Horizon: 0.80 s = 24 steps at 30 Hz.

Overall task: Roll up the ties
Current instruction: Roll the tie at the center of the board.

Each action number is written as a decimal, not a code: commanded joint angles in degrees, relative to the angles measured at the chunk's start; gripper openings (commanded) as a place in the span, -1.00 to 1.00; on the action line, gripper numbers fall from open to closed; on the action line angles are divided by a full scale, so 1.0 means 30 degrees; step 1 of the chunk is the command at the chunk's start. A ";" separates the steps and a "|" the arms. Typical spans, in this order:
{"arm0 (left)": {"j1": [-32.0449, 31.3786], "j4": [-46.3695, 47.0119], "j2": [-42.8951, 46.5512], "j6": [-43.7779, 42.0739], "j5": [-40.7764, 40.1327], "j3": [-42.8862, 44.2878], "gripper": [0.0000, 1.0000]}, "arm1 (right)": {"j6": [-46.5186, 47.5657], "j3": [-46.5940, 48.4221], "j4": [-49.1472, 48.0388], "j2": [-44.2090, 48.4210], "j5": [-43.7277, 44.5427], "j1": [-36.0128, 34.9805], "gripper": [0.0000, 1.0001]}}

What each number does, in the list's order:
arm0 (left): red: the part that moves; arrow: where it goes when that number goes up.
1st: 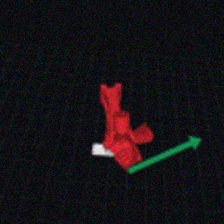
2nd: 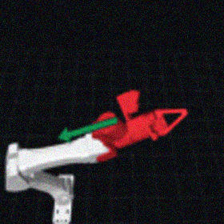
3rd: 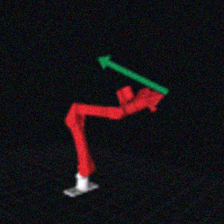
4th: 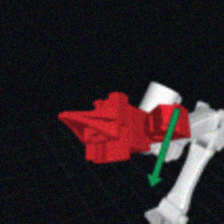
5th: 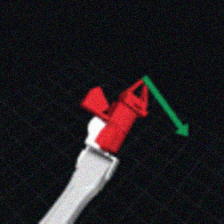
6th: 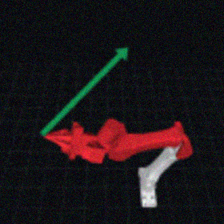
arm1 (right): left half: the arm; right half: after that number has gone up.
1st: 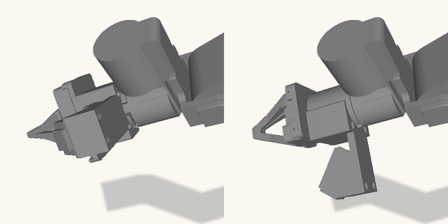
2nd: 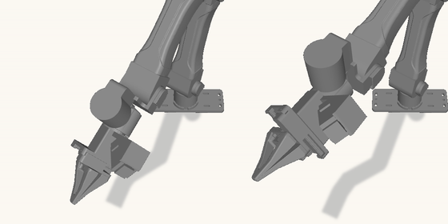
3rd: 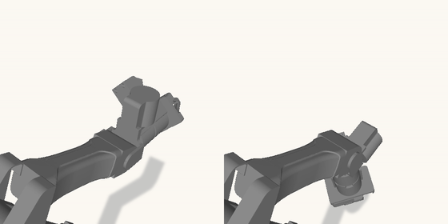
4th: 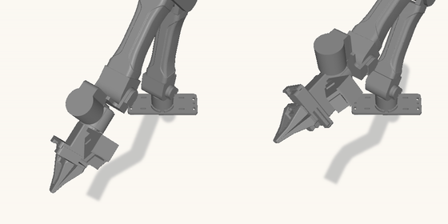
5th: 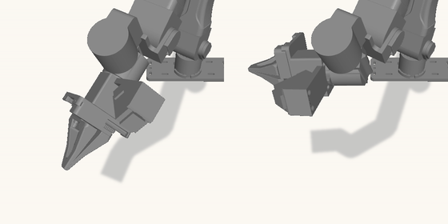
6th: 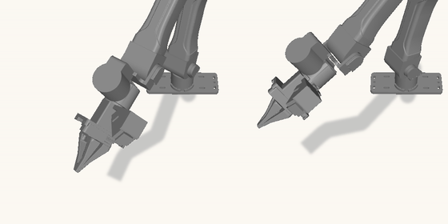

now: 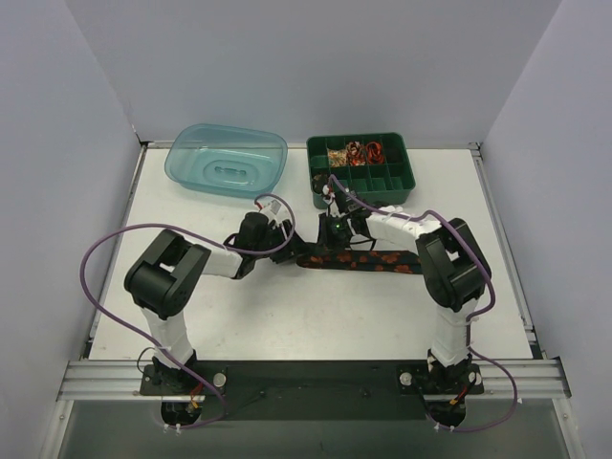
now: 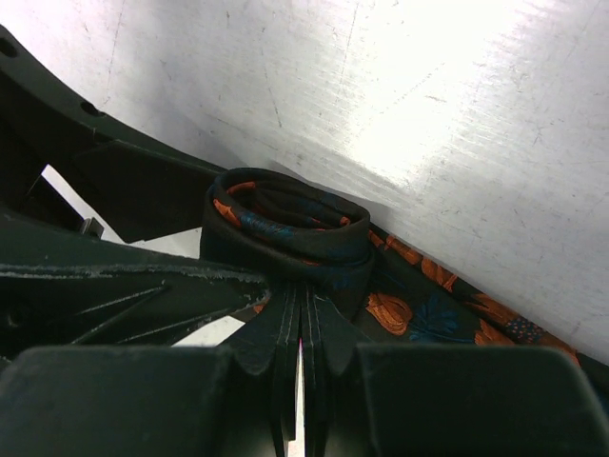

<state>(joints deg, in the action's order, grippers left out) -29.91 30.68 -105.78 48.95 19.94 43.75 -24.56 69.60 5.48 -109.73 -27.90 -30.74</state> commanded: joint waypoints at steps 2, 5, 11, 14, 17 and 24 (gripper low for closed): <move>-0.0283 0.0936 -0.0453 0.0090 0.0384 0.0154 0.21 | 0.0187 0.0237 0.1017 -0.0307 0.1038 -0.0007 -1.00; -0.0284 0.1317 -0.0688 0.0178 0.0383 0.0154 0.18 | 0.0158 0.0295 0.1075 -0.0336 0.1009 -0.0036 -1.00; -0.0313 0.2664 -0.1099 0.0236 0.0266 -0.0050 -0.26 | 0.0187 0.0383 0.1134 -0.0600 0.0863 -0.0007 -1.00; -0.0284 0.3045 -0.1186 0.0266 0.0119 -0.0109 -0.55 | 0.0187 0.0441 0.1163 -0.0600 0.0716 0.0022 -1.00; -0.0225 0.3397 -0.1304 0.0441 0.0266 -0.0110 -1.00 | 0.0158 0.0470 0.1134 -0.0629 0.0453 0.0052 -1.00; 0.0126 0.0656 -0.0516 -0.0434 0.0005 0.0300 -1.00 | -0.0076 0.0442 0.0929 0.0626 -0.0397 0.0695 -1.00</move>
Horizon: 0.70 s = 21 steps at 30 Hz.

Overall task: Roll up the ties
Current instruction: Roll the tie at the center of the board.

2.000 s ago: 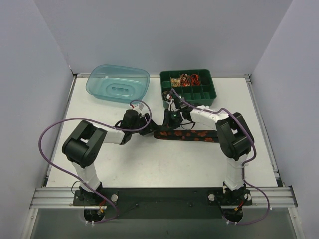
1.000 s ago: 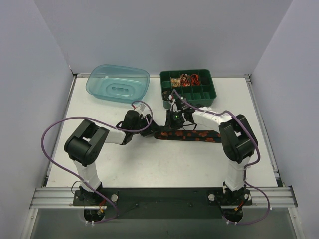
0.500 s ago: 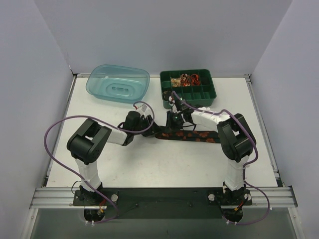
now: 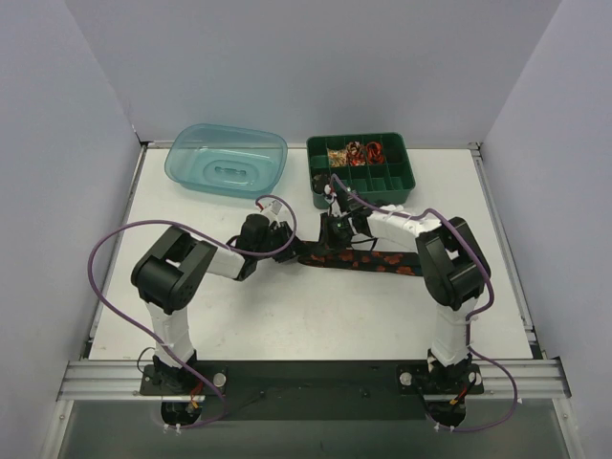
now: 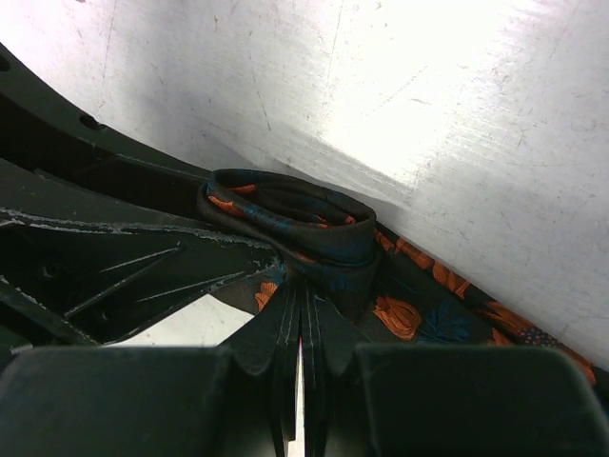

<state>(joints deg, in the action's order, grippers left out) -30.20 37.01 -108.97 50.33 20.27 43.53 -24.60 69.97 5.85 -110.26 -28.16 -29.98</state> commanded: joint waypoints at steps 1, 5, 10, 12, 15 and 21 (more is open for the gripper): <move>0.0250 -0.2223 0.0783 -0.1244 -0.0310 0.0692 -1.00 | -0.0033 0.0260 0.0805 0.1008 -0.0252 0.0528 -1.00; 0.0309 -0.6792 0.1867 -0.3875 -0.1628 0.2040 -1.00 | -0.0033 -0.0092 0.0805 0.1888 0.0012 0.0909 -1.00; 0.0339 -1.2973 0.2484 -0.6341 -0.3620 0.4003 -1.00 | -0.0062 -0.0473 0.0776 0.2357 0.0335 0.1027 -0.95; 0.0368 -1.4939 0.2601 -0.7309 -0.4379 0.4736 -1.00 | -0.0032 -0.0590 0.0805 0.2445 0.0510 0.1085 -0.85; 0.0368 -1.7196 0.2777 -0.8306 -0.5578 0.5498 -1.00 | -0.0090 -0.0854 0.0805 0.2650 0.0773 0.1319 -0.58; 0.0163 -2.1796 0.2777 -0.9948 -0.9062 0.7634 -1.00 | -0.0062 -0.1322 0.0951 0.3177 0.1330 0.1818 0.01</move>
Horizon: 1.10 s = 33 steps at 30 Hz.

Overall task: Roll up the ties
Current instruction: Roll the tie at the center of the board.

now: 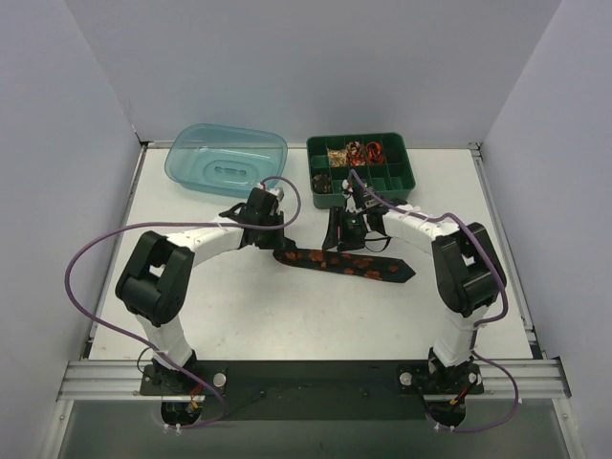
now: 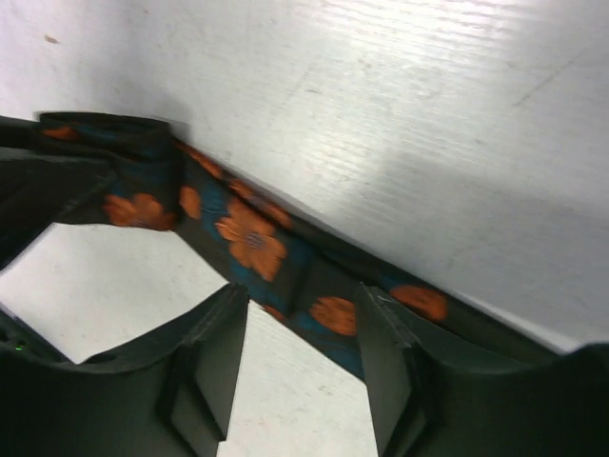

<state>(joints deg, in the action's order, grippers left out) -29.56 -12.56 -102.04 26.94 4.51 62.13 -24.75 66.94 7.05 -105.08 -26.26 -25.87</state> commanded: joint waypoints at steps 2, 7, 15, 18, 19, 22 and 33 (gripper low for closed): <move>-0.0165 -0.6588 0.0468 -0.2679 -0.4694 0.1847 -1.00 | -0.0069 -0.0456 0.0580 0.1568 0.0843 0.0624 0.11; -0.0546 -0.8729 0.0556 -0.3091 -0.8268 0.2844 -1.00 | -0.0332 -0.0867 0.0580 0.2037 0.1165 0.1121 0.43; -0.1686 -1.1105 0.0088 -0.2126 -1.3600 0.3664 -1.00 | -0.0450 -0.1306 0.0521 0.2652 0.1546 0.1562 0.52; -0.2534 -1.1926 -0.0643 -0.1628 -1.4861 0.4191 -1.00 | -0.0537 -0.1423 0.0521 0.2711 0.1605 0.1679 0.53; -0.2829 -1.2392 -0.0906 -0.1423 -1.5125 0.4367 -1.00 | -0.0538 -0.1453 0.0521 0.2711 0.1605 0.1708 0.53; -0.3881 -1.3096 -0.2048 -0.0808 -1.5800 0.5012 -1.00 | -0.0538 -0.1570 0.0521 0.2741 0.1634 0.1796 0.53; -0.6288 -1.3277 -0.4248 0.1157 -1.5657 0.5425 -1.00 | -0.0655 -0.2097 0.0521 0.2887 0.1693 0.2059 0.53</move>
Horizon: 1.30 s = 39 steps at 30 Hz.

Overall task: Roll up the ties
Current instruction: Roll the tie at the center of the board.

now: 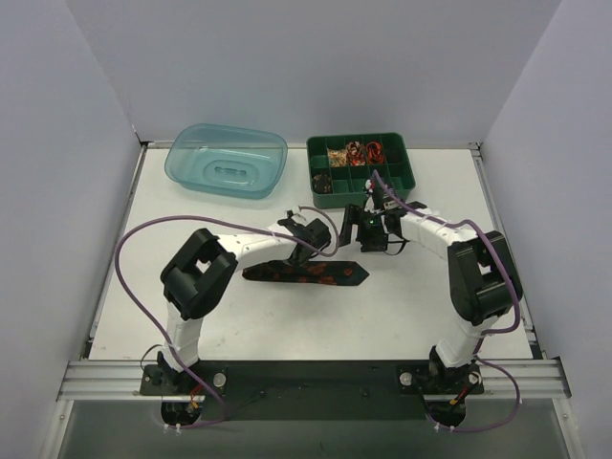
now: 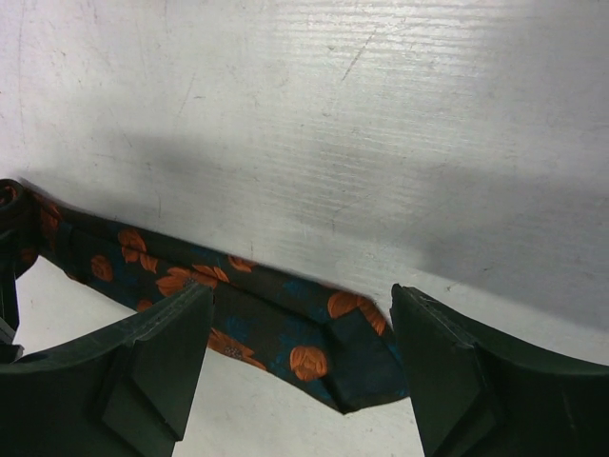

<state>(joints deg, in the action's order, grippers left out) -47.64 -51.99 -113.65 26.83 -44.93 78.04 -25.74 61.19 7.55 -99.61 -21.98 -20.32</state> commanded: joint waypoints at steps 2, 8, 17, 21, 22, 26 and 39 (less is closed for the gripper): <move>-0.0351 0.0364 -0.0526 0.1310 0.1262 -0.0172 -1.00 | -0.0298 -0.0152 0.0325 0.1008 0.0236 0.0239 0.53; -0.0497 0.2179 -0.0089 0.1749 0.2698 -0.1312 -1.00 | -0.0298 -0.0123 0.0354 0.0803 0.0177 0.0239 0.53; -0.0498 0.6340 0.0733 0.2863 0.6125 -0.3951 -1.00 | -0.0240 -0.0181 0.0471 0.0743 0.0207 0.0239 0.53; -0.0469 0.8095 0.1113 0.3214 0.7444 -0.5121 -1.00 | -0.0269 -0.0182 0.0501 0.0685 0.0265 0.0268 0.53; -0.0469 0.8361 0.1288 0.3273 0.7939 -0.5270 -1.00 | -0.0269 -0.0152 0.0500 0.0656 0.0236 0.0239 0.53; -0.0381 0.9446 0.1583 0.3536 0.9202 -0.5885 -1.00 | -0.0211 -0.0123 0.0588 0.0656 0.0265 0.0239 0.53; 0.0936 1.1849 0.3954 0.3743 1.2922 -0.7702 -0.39 | -0.0210 0.0082 0.0764 0.0510 0.0002 0.0239 0.53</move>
<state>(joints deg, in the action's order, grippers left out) -45.50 -22.35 -99.13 31.73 -28.47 59.46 -25.91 60.93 8.01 -99.61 -21.87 -19.86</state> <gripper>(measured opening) 0.307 0.765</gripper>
